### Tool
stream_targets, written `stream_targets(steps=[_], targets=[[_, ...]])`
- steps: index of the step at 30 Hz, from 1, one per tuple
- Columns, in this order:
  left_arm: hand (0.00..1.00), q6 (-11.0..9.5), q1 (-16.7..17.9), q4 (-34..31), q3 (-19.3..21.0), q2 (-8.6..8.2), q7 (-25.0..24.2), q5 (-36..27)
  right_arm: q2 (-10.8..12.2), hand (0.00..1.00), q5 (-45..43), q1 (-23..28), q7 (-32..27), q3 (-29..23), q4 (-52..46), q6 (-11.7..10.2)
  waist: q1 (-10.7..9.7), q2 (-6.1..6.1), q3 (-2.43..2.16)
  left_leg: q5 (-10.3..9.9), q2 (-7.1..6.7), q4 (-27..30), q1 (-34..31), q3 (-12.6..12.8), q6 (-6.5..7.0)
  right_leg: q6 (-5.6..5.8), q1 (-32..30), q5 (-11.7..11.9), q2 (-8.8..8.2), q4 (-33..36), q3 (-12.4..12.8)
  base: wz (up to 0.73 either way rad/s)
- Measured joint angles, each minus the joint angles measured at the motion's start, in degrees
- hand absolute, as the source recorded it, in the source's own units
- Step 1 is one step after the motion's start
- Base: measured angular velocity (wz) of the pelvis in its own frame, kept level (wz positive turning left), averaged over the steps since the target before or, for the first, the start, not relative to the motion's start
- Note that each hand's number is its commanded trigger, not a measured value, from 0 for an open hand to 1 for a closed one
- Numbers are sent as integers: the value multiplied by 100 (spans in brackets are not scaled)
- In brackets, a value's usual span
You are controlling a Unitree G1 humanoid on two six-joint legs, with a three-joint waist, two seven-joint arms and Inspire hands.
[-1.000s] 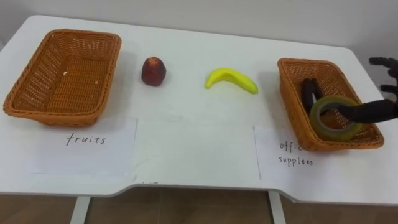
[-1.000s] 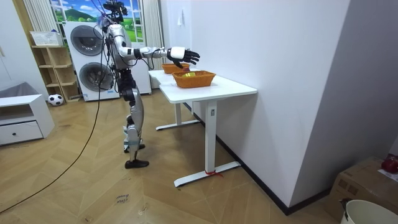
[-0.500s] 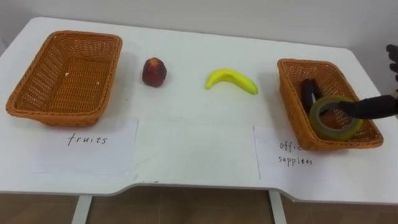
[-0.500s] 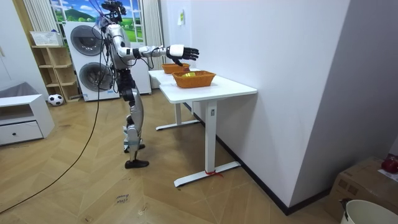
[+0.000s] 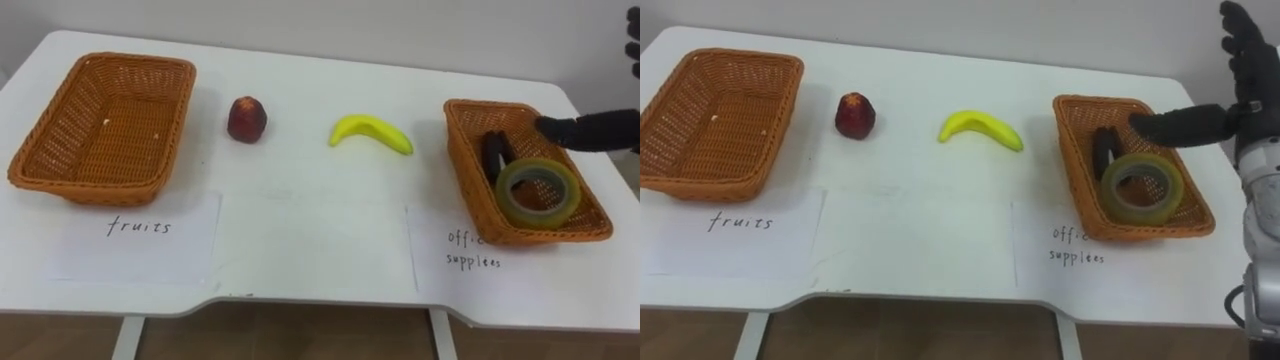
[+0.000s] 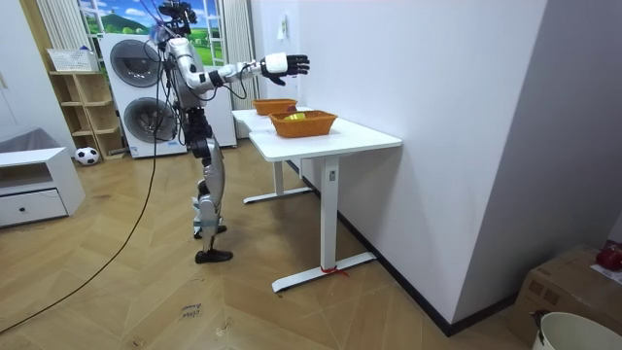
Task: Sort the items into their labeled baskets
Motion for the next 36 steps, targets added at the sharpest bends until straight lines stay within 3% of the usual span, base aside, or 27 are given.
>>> stream_targets(steps=[9,15,20,24,36], targets=[[0,11,66,34,7,-46,-17,4,0,0,417,-586,31,4,-44,22,159,32,-7,1,4,-6,2,-4,0,0,10,0,-2,6,-77,0],[0,133,162,33,-8,-27,-41,19,0,0,734,-612,78,107,-39,23,218,-14,-24,1,2,1,-39,-156,0,0,42,0,-20,5,-334,11],[0,240,306,-15,-48,-27,-40,186,0,0,942,-778,174,307,377,45,346,-21,-2,1,0,39,-99,-196,-1,0,33,0,-21,-1,-361,6],[0,284,348,-89,-139,-15,-16,296,0,0,855,-865,189,552,469,138,396,-35,40,1,-9,109,-236,-326,-1,0,-2,0,-35,-6,-539,16],[0,396,291,-80,-290,60,-23,290,0,0,861,-955,249,1163,761,139,680,-48,33,7,-17,230,-444,-504,-6,0,-86,0,-37,-15,-630,8]])
